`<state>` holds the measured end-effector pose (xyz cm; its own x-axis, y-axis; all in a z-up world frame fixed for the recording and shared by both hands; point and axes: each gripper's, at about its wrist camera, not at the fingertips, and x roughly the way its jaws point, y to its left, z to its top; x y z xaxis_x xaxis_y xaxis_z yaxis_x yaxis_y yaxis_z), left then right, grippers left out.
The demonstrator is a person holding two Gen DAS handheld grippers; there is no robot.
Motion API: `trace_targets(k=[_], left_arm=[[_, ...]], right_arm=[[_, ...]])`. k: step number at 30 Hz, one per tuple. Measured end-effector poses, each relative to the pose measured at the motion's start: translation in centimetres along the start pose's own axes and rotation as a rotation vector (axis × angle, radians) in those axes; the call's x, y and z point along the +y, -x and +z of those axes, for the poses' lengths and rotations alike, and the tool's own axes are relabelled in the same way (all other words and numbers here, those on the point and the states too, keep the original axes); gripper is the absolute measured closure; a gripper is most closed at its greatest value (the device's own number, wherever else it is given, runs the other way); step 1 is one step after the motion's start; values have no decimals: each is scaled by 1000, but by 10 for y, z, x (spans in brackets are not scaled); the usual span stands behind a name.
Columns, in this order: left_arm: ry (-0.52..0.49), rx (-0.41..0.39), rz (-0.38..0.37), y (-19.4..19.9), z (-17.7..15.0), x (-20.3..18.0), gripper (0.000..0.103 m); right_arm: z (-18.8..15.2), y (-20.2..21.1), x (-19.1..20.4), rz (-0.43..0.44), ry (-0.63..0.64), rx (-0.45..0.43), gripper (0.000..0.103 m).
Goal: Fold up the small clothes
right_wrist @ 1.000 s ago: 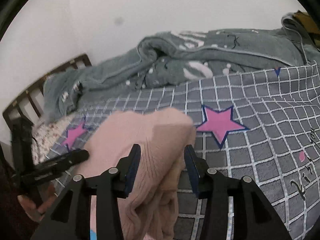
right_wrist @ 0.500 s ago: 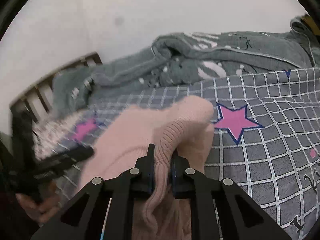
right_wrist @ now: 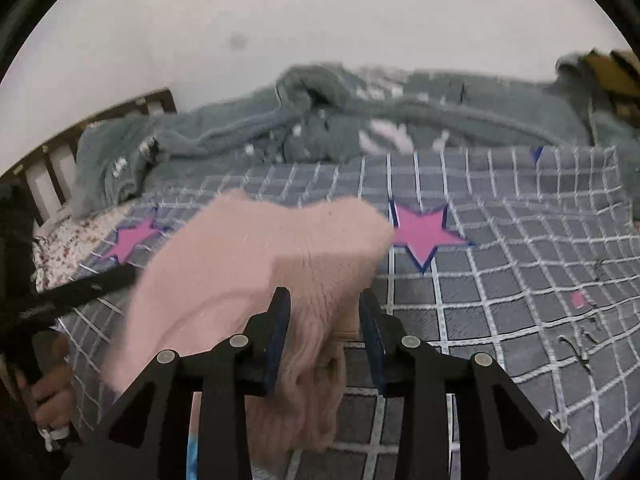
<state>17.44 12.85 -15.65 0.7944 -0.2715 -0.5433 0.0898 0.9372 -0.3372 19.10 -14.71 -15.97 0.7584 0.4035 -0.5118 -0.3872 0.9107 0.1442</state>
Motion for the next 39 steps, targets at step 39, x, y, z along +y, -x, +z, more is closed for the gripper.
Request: trace_targets(k=[39], left_arm=[[-146,13,29,26,-41,-3,26]], right_arm=[[-37,16,-6,43,153,45,77]])
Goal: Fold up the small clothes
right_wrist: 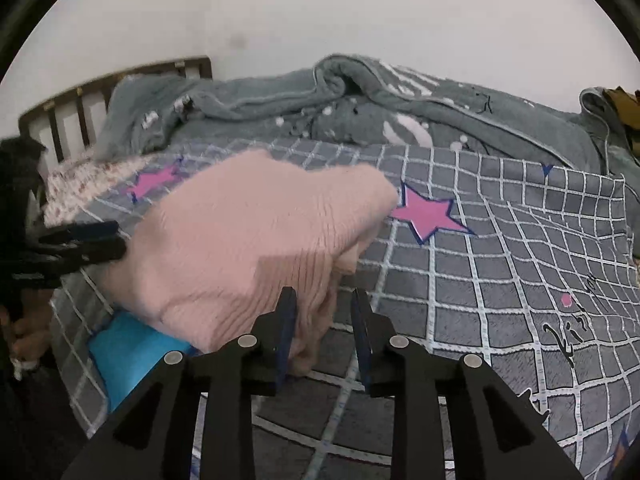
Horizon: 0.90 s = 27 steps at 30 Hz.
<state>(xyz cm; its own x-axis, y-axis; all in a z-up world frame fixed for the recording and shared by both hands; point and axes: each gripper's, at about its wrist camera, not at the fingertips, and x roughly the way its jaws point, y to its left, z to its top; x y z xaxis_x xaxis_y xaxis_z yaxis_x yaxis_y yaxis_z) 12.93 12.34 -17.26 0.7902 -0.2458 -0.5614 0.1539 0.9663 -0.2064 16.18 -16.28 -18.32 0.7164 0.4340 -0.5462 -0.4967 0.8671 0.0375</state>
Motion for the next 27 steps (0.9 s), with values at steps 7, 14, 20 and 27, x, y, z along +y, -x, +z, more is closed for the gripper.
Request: trace_targets(k=[7,14,20,27], left_arm=[[52,36,-65,-18,0,-13,26],[105,16,-122,-20,1,-18,26],[109,-2,-118,-20,3,-20,26],[97,31,-93,-29,3,-28,26]], right_arm=[[-2,13,32,94,51,-63,64],[-4,11,29,61,76,-24,60],[-13,8,0,154,-43,41,60],[-21,3,11,207,-34,61,96]])
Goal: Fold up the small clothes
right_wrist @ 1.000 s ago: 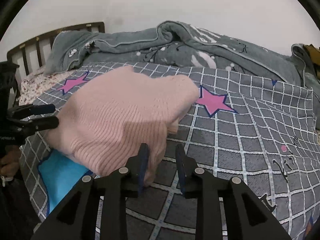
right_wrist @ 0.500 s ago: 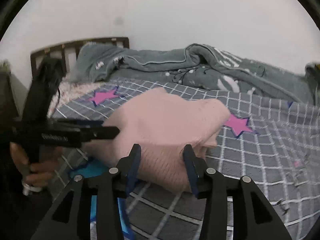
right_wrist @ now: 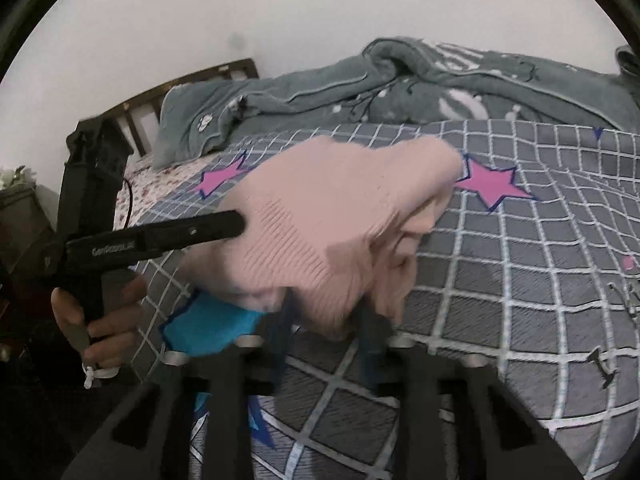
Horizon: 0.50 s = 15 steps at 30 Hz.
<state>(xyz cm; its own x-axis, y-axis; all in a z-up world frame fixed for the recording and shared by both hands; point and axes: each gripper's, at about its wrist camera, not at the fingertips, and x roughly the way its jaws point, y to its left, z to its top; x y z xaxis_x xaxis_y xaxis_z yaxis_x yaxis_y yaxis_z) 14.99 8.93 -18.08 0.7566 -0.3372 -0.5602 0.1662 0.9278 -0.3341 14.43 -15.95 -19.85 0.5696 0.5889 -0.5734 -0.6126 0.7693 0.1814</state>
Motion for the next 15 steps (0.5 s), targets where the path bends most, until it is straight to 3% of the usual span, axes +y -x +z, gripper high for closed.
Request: trace_targets(k=[4,10,13,15], left_arm=[[-2,16,5,-2,-1,1,26],[-21,27,-13,-2,-3,-1,26],[-47,28,-3,-2,-4,-5,26],[-63,27,7,-2,-5,-6,26]], right_arm=[[6,20,-16,-5,-27,-71,98],[1,0,-30,-105,-50,23,98],[5,6,-24,-83,-30,6,95],[7,11,-24,-55,-38,-18,85]])
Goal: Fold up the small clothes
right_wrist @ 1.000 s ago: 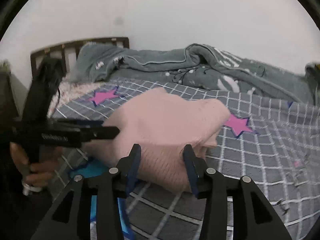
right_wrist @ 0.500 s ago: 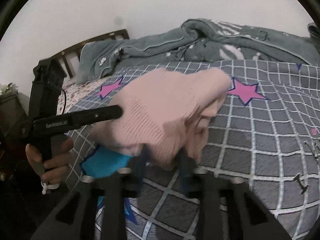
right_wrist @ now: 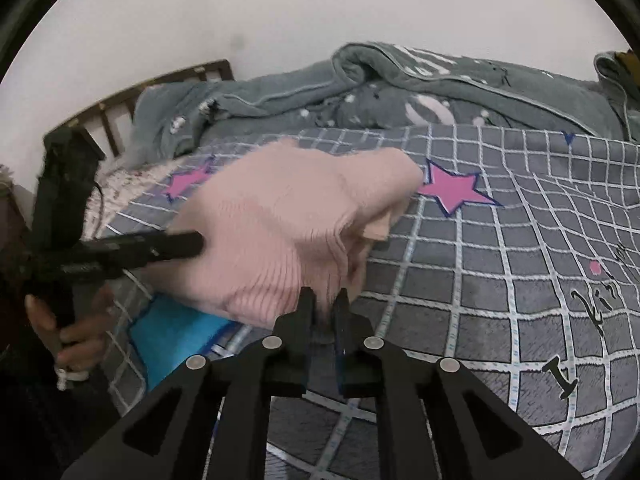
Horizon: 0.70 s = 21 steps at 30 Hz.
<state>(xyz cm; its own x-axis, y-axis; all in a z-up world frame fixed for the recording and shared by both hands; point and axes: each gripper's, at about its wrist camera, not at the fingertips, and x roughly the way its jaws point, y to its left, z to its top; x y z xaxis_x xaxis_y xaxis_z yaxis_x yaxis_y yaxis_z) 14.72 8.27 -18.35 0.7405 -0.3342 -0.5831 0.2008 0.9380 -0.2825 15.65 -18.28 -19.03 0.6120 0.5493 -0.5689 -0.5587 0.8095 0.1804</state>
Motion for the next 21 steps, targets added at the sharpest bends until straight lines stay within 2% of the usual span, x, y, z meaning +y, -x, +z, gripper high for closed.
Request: trace_targets(k=[3,7,13,21], left_arm=[[13,-27,-2,7,1,5,26],[46,-76,20,15,12,16,26],[56,-98,84,8,42,25,26],[74,-64,112,-25,85,36,26]], right_arm=[[6,4,-1,20,-17,-34,77],[18,3,-4,21,-47,-64,76],[41,1,-2,-56,-28,-146,76],[85,-43,-13,-63,3,-84,72]])
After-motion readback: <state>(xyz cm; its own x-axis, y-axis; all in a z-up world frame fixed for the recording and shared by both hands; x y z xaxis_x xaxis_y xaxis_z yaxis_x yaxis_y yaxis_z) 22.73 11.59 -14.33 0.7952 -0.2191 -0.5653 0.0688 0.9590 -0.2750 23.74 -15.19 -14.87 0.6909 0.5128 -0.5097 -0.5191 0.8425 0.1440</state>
